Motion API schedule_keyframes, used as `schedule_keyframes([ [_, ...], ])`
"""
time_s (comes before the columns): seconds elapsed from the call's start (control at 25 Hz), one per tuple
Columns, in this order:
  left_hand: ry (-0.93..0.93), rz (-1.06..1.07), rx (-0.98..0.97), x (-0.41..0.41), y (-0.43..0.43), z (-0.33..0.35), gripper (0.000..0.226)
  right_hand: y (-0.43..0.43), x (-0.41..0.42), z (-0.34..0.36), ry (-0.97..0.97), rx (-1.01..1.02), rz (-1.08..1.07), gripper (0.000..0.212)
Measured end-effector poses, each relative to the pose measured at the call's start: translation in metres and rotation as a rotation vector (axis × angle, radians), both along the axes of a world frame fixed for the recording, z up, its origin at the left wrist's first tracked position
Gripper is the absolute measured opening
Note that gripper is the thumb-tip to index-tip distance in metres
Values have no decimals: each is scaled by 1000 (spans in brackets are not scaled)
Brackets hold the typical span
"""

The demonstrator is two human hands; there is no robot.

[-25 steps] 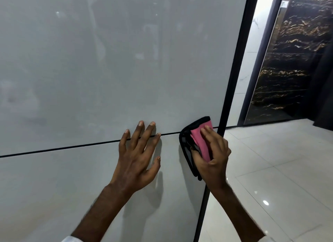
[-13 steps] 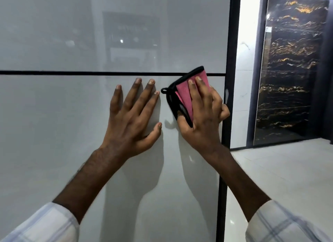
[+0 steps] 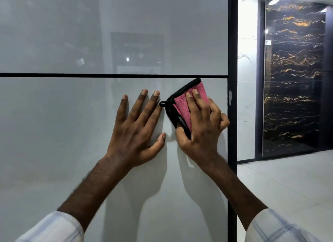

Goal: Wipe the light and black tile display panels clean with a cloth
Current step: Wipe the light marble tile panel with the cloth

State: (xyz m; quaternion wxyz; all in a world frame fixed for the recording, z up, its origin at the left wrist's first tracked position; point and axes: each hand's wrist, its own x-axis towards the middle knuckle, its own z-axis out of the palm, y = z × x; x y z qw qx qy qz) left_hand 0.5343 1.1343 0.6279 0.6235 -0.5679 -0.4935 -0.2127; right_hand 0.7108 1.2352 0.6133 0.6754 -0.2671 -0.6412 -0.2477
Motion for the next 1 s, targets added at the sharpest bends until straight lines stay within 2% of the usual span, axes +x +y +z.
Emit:
schedule_keyframes([
  [0.24,-4,3,-5,-1,1,0,81,10,12,-12,-204,144,-55,83],
  [0.36,-2,21,-12,-1,1,1,81,22,31,1,-418,264,-130,81],
  [0.44,-7,10,-5,-2,0,0,80,31,51,21,-470,310,-175,78],
  [0.48,-10,0,-3,-2,-1,0,80,35,60,34,-412,272,-159,77],
  [0.6,-15,-20,1,-1,0,-2,80,25,44,53,-14,16,-70,78],
  [0.64,-15,-20,0,-1,0,-2,79,17,28,48,33,-24,-77,80],
  [0.68,-11,-18,0,-1,0,-1,79,11,13,38,1,-5,-79,81],
  [0.76,-1,-18,0,-2,0,1,78,9,6,14,-246,178,-92,76],
  [0.84,-4,-24,0,-3,-1,0,79,24,36,27,-443,344,-155,71],
  [0.88,-7,-25,1,-3,-1,-1,79,32,51,43,-406,324,-148,71],
  [1.0,-11,-23,-8,-2,0,-3,80,26,46,68,68,-38,-68,76],
])
